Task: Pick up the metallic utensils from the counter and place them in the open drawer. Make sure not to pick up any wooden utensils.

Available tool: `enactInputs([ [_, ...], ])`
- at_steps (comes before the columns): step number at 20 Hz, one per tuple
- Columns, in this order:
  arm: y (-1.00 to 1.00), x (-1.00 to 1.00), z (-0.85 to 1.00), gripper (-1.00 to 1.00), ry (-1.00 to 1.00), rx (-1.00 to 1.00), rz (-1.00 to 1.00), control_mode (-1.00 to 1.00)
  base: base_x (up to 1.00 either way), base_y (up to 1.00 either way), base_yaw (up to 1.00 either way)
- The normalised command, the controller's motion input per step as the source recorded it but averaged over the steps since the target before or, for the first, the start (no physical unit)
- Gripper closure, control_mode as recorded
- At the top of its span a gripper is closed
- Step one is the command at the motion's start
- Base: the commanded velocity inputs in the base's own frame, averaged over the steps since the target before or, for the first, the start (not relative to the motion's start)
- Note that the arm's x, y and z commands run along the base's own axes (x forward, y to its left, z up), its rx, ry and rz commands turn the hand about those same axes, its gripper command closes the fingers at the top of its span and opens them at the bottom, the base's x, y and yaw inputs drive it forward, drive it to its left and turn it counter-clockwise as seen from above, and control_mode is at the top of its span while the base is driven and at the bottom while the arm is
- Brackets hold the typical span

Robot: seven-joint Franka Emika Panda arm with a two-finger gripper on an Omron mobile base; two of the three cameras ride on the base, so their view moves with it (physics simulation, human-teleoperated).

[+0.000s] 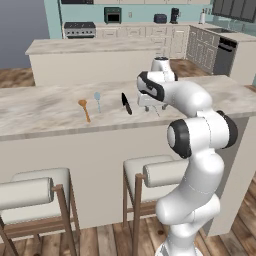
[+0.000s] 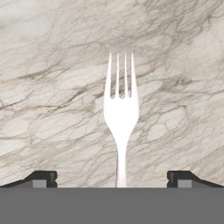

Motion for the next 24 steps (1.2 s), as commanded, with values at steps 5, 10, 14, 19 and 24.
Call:
enactInputs([
  [5, 0.00, 0.00, -0.21, -1.00, 0.00, 0.00, 0.00, -1.00, 0.00, 0.00, 0.00],
  [10, 0.00, 0.00, -0.21, 1.00, 0.00, 0.00, 0.00, -1.00, 0.00, 0.00, 0.00],
  [14, 0.00, 0.00, -0.14, 1.00, 0.00, 0.00, 0.00, -1.00, 0.00, 0.00, 0.00],
  [19, 0.00, 0.00, -0.07, 1.00, 0.00, 0.00, 0.00, -1.00, 0.00, 0.00, 0.00],
  [24, 0.00, 0.00, -0.01, 1.00, 0.00, 0.00, 0.00, -1.00, 0.00, 0.00, 0.00],
])
